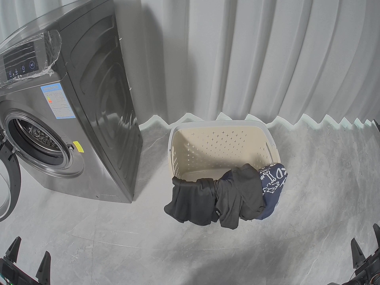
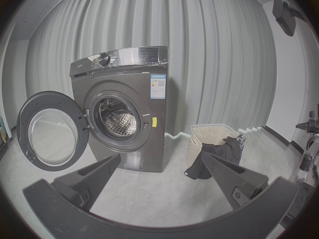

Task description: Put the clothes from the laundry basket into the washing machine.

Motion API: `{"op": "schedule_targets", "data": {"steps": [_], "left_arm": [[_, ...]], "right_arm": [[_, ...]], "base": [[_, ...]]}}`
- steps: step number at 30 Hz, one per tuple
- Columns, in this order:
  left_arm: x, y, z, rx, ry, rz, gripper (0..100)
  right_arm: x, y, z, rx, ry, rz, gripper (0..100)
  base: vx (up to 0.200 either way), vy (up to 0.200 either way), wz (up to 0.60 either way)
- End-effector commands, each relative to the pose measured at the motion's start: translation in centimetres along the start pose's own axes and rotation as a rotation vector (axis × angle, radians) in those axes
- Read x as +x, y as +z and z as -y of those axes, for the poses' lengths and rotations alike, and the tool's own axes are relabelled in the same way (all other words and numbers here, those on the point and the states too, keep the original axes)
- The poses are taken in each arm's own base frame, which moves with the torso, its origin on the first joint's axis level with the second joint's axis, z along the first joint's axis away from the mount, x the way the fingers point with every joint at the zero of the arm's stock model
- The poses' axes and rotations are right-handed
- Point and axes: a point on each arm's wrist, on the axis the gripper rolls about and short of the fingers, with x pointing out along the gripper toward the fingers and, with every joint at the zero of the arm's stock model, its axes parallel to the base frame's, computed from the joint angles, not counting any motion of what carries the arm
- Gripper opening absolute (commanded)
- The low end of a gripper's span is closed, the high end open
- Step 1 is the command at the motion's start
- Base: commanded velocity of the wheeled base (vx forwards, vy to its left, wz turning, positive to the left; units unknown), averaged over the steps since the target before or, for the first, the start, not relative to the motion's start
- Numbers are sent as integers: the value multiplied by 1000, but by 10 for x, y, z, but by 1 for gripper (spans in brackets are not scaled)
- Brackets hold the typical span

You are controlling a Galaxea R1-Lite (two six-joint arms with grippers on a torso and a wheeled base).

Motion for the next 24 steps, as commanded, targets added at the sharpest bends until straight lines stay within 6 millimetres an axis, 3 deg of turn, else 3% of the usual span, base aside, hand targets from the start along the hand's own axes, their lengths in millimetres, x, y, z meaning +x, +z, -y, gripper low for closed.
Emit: {"op": "schedule_targets", "data": {"steps": [1,4,24], "left_arm": [[0,-5,0,-1,0,-1,100],[0,-5,0,2,0,-1,100],[0,-5,0,5,-1,1,100]], "right_arm": [[0,-5,0,0,0,0,100],[0,-5,0,0,0,0,100],[0,-5,0,0,-3,-1,100]], "base": [[0,-200,0],[0,-200,0],[0,0,0]]}}
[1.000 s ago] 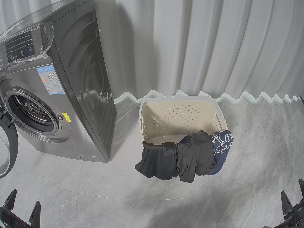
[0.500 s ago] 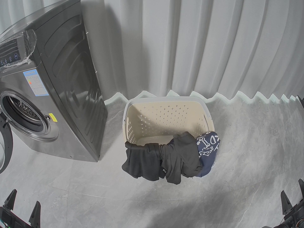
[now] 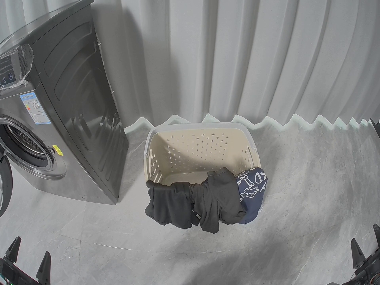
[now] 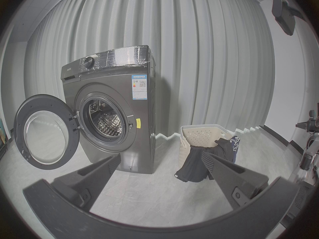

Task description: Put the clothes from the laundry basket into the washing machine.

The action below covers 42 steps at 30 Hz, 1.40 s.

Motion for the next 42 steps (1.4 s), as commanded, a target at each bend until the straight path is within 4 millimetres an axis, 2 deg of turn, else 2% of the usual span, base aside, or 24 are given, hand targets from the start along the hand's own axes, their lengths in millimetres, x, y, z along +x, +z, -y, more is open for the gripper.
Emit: {"op": "schedule_targets", "data": {"steps": [1,3,6,10,12,15,22,25,26,27,29,30,32,42], "left_arm": [[0,-5,0,0,0,0,100],[0,-5,0,0,0,-1,100],[0,-5,0,0,2,0,100],[0,-5,0,0,4,-1,100],[0,-5,0,3,2,0,100],[0,-5,0,3,3,0,100],[0,-5,0,3,3,0,100],[0,-5,0,3,5,0,100],[0,-5,0,3,5,0,100],[0,-5,0,3,5,0,100],[0,-5,0,5,5,0,100],[0,-5,0,5,5,0,100],[0,-5,0,5,5,0,100],[0,-5,0,3,3,0,100]], "right_arm": [[0,-5,0,0,-3,1,100],[0,-3,0,0,0,9,100],[-9,25,0,4,5,135,100],[-17,51,0,3,9,165,100],[-15,56,0,2,14,145,100],[3,66,0,3,49,21,100],[51,64,-4,1,169,-295,100],[74,65,-8,16,192,-374,100],[74,65,-8,17,192,-376,100],[93,65,-10,72,189,-426,100],[109,62,-12,111,181,-466,100],[109,62,-12,111,181,-466,100],[131,49,-14,122,173,-561,100],[168,21,-27,94,216,-698,100]], "base": [[0,0,0],[0,0,0],[0,-67,0],[0,-50,0],[0,0,0],[0,0,0],[0,0,0],[133,0,0],[200,0,0],[0,0,0],[0,0,0],[0,0,0],[0,0,0],[0,0,0]]}}
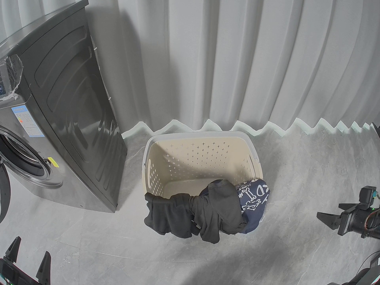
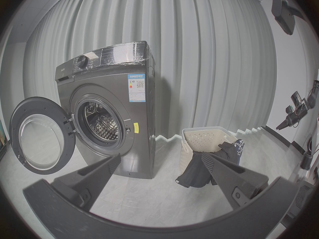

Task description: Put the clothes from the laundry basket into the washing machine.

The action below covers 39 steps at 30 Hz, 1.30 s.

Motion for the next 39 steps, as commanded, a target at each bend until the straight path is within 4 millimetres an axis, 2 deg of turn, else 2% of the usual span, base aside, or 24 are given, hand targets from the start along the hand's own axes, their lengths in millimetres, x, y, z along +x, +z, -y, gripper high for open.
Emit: {"op": "schedule_targets", "data": {"steps": [1,2,9,13,21,28,39], "left_arm": [[0,-5,0,-1,0,1,100],[0,-5,0,-1,0,1,100],[0,-5,0,-1,0,1,100],[0,-5,0,-1,0,1,100],[0,-5,0,-1,0,1,100],[0,-5,0,-3,0,1,100],[0,-5,0,-3,0,1,100]], "right_arm": [[46,-12,-2,2,20,-194,100],[46,-12,-2,2,20,-194,100],[85,-15,0,11,7,-212,100],[97,-20,0,10,10,-235,100],[122,-25,-15,25,33,-243,100],[151,-35,-21,5,22,-227,100],[182,-47,-29,-18,51,-175,100]], "base": [[0,0,0],[0,0,0],[0,0,0],[0,0,0],[0,0,0],[0,0,0],[0,0,0]]}}
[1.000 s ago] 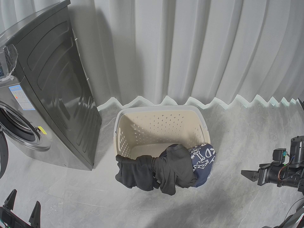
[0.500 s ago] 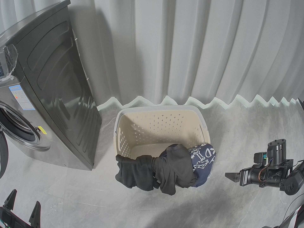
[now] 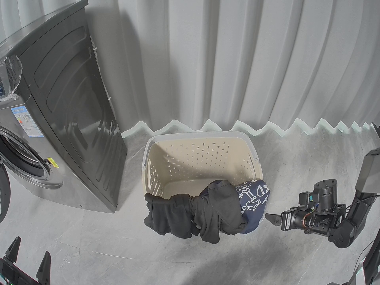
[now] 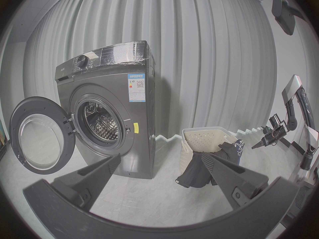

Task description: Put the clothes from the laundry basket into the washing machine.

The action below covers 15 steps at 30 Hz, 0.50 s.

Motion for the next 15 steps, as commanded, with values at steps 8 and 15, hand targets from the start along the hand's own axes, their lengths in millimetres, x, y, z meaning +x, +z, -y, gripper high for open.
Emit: {"op": "schedule_targets", "data": {"steps": [8,15], "left_arm": [[0,-5,0,0,-1,1,100],[0,-5,0,0,-1,1,100]], "right_arm": [[39,-15,-10,-28,32,-21,100],[54,-7,-17,-36,55,23,0]], "base": [[0,0,0],[0,0,0]]}}
